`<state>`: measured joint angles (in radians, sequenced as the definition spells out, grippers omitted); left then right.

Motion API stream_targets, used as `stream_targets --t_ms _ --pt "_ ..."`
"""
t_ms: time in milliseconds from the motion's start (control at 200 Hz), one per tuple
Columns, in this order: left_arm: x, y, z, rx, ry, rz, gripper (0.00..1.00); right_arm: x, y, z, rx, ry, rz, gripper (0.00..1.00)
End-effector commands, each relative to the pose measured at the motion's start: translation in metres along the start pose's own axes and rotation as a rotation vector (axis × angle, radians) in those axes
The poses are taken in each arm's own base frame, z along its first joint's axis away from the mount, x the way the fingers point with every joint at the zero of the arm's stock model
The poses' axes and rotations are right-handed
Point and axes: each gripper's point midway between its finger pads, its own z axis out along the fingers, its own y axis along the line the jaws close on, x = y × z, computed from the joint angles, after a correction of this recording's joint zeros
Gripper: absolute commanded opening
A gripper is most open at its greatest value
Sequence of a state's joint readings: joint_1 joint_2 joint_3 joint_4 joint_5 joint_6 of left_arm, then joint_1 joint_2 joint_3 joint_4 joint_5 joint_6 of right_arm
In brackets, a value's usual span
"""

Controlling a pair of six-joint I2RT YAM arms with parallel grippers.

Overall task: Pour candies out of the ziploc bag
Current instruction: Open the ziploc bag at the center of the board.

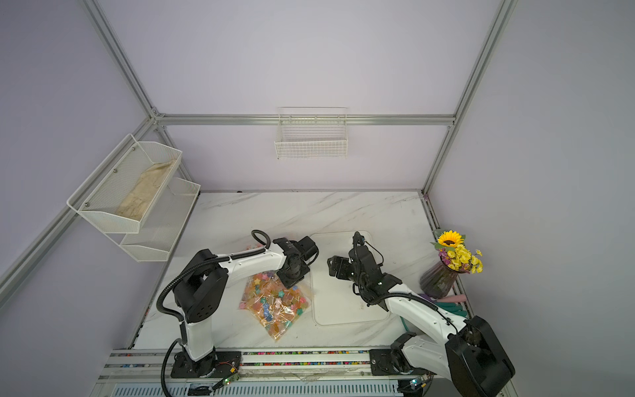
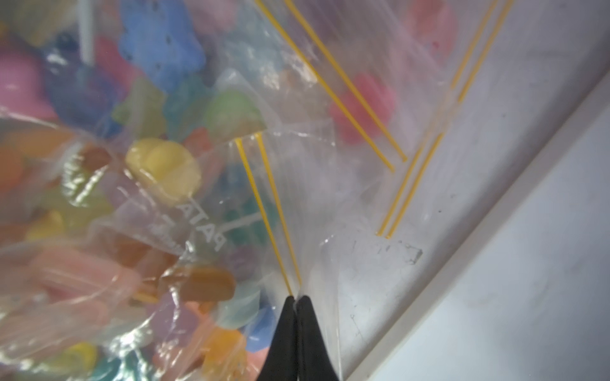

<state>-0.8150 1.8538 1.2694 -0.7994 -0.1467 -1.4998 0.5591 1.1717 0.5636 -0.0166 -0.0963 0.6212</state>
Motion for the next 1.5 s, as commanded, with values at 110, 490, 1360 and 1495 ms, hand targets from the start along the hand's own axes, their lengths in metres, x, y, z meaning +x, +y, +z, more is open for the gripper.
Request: stream_targets --t_ms 110,490,1360,1495 --pt "-0.01 -0.011 -0.012 0.255 -0.092 0.035 0.0 0.032 0.033 0.008 -0.222 0.152 -0.055 0.72" --pt "-0.008 -0.009 -0.013 0.356 -0.102 0.033 0.0 0.067 0.08 0.023 -0.334 0.263 -0.173 0.56" --pt "-0.003 0.006 -0.004 0.335 -0.085 0.01 0.0 0.068 0.067 0.075 -0.204 0.253 -0.181 0.44" --pt "-0.004 0.008 -0.004 0.333 -0.088 0.006 0.0 0.067 0.065 0.082 -0.183 0.259 -0.18 0.45"
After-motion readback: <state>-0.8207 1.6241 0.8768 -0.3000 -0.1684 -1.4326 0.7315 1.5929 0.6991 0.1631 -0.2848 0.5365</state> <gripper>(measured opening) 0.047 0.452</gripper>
